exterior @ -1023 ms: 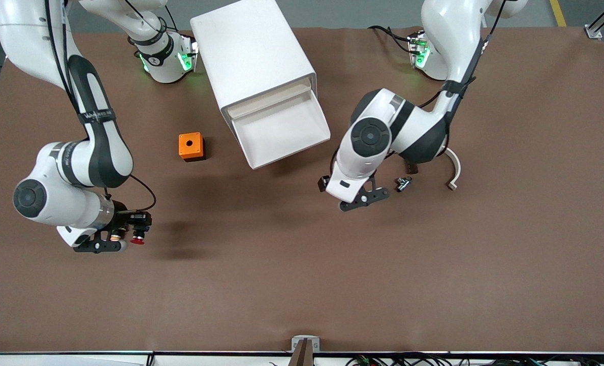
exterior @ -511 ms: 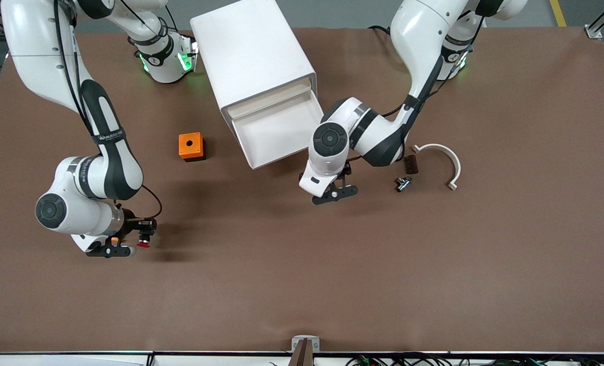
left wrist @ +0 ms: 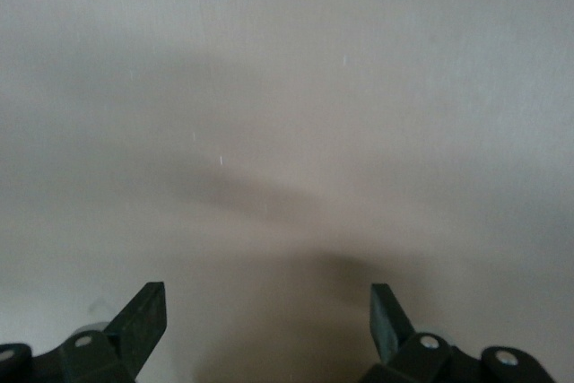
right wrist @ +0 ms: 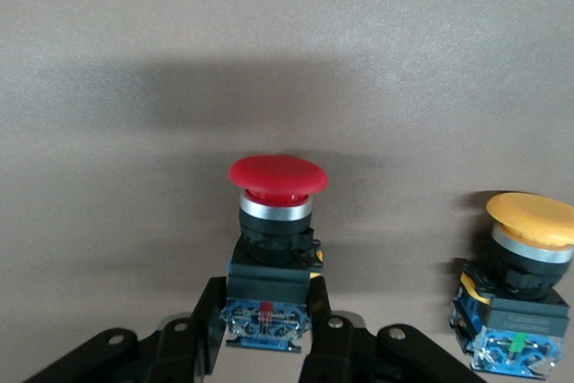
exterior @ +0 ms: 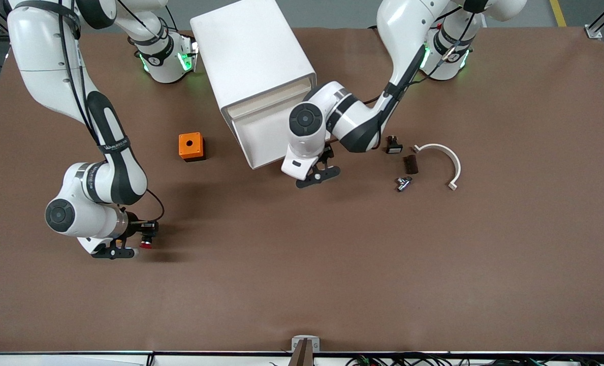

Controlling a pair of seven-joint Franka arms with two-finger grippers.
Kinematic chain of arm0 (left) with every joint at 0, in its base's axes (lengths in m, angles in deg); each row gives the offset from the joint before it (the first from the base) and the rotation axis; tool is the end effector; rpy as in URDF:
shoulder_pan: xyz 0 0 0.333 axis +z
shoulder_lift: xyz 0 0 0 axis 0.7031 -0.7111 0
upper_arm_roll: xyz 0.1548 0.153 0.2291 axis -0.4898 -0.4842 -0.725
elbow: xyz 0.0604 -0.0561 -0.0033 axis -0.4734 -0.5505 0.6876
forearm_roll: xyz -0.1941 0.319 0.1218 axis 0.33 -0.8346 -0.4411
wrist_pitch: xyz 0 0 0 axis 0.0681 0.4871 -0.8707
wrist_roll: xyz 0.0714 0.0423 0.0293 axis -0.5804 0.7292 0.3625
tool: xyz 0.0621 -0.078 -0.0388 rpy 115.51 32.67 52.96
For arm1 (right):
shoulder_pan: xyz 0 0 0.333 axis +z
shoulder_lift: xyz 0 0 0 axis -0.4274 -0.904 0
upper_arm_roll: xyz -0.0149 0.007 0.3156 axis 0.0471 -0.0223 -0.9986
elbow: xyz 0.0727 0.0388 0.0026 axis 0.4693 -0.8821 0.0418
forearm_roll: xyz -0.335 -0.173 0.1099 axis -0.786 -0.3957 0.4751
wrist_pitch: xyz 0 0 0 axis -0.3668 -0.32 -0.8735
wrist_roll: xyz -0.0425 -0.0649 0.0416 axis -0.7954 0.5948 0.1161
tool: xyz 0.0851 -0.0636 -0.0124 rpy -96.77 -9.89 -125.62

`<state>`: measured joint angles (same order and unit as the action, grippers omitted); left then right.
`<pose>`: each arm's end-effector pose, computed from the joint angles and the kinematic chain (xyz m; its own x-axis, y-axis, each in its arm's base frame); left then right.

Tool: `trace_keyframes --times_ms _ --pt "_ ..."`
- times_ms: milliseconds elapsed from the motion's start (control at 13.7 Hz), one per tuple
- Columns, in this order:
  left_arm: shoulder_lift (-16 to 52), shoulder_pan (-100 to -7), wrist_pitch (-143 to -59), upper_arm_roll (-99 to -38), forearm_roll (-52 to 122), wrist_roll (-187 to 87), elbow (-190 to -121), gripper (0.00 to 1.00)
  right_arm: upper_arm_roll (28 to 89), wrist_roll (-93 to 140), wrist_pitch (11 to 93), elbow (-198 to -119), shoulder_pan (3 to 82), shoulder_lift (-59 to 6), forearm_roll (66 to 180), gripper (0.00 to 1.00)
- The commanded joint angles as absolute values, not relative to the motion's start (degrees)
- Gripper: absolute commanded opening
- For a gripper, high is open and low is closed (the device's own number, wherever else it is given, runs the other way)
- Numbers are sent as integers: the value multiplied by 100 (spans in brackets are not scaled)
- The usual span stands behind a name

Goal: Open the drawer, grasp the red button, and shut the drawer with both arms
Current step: 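Push the drawer shut with the left gripper while the right gripper lowers the button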

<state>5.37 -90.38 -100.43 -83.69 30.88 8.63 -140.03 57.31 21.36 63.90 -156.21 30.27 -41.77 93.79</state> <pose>0.4670 -0.5290 0.2800 0.9342 0.3293 -0.1374 0.3258 -0.9442 -0.0478 0.6644 0.0203 0.1968 0.9915 -0.0078 -0.1301 -0.0160 -0.9979 -0.0621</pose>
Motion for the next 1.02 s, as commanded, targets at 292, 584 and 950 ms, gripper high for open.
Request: trace_keyframes --times_ms 292,584,950 --pt "653 -9073 -9783 -7909 3484 1252 -13946 100 5617 2171 6334 -15361 2891 -4175 9333 98" --pt "688 -9082 -9632 -7531 3554 1542 -13946 100 5652 2189 5888 -15326 2873 -3683 9333 99" --pt "601 -9099 -9553 -7284 3739 1604 -13954 100 5844 2479 4859 -15352 2882 -2621 9333 100"
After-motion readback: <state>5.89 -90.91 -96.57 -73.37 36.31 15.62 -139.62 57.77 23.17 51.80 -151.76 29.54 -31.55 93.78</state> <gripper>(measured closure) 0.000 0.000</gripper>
